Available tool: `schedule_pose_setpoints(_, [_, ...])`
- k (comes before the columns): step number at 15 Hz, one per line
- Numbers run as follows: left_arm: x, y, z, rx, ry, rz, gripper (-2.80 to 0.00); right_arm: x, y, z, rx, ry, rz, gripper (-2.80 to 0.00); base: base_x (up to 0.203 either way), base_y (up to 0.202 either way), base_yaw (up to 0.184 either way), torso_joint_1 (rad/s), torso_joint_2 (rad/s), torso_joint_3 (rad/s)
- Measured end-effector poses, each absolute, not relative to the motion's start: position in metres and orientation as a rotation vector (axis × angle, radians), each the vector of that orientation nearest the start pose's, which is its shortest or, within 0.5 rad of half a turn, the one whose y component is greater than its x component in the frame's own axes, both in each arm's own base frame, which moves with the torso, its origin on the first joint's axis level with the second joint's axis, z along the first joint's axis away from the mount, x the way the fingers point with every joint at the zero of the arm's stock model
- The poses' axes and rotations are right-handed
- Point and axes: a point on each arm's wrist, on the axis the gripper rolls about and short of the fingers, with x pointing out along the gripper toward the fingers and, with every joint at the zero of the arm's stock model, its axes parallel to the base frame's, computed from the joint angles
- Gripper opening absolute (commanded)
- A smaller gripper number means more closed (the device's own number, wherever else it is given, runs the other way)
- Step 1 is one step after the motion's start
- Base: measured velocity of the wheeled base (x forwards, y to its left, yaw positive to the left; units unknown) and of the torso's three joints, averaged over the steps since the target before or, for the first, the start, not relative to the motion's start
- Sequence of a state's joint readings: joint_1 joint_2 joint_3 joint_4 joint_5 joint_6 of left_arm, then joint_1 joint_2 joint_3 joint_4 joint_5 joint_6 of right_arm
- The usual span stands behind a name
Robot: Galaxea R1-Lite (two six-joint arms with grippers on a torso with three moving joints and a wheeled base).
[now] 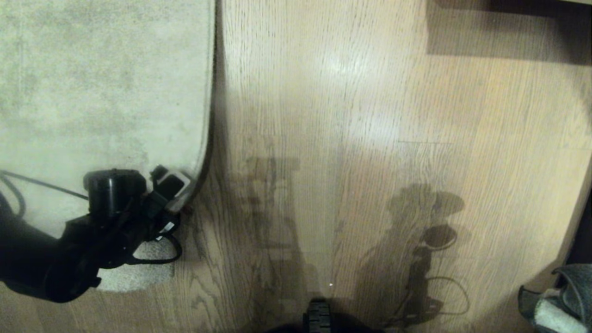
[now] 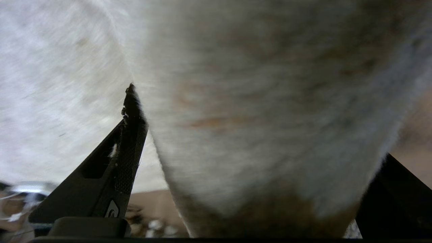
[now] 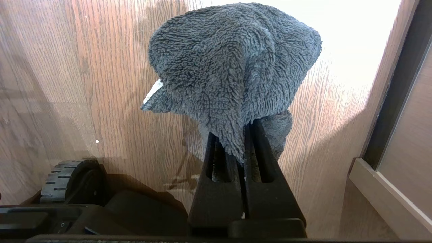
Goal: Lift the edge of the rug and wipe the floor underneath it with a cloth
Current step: Lift up the carpet
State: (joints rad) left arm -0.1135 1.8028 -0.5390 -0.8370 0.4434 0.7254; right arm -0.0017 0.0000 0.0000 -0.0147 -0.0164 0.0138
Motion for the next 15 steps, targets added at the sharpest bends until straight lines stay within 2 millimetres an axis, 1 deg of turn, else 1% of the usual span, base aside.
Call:
schedule_pose_setpoints(2, [0.276,-0.013,0.11,0.862,0.529,0.18,0.0,-0.023,0.0,0.077,0.014,-0.015,-0.018,-2.8,0.0,0.0,0.0,0.0,0.0,0.0])
schedule_pose_setpoints(4, [0.27,-0.008,0.114,0.885,0.53,0.19,0.0,-0.023,0.0,0.077,0.014,-0.014,-0.018,-2.8,0.0,0.0,0.0,0.0,0.0,0.0])
schedule_pose_setpoints(8, [0.262,-0.006,0.124,0.934,0.51,0.201,0.0,-0.023,0.0,0.077,0.014,-0.014,-0.018,-2.8,0.0,0.0,0.0,0.0,0.0,0.0])
schedule_pose_setpoints(15, [0.236,-0.001,0.133,0.922,0.486,0.226,0.0,-0.023,0.0,0.077,0.014,-0.014,-0.018,-2.8,0.0,0.0,0.0,0.0,0.0,0.0])
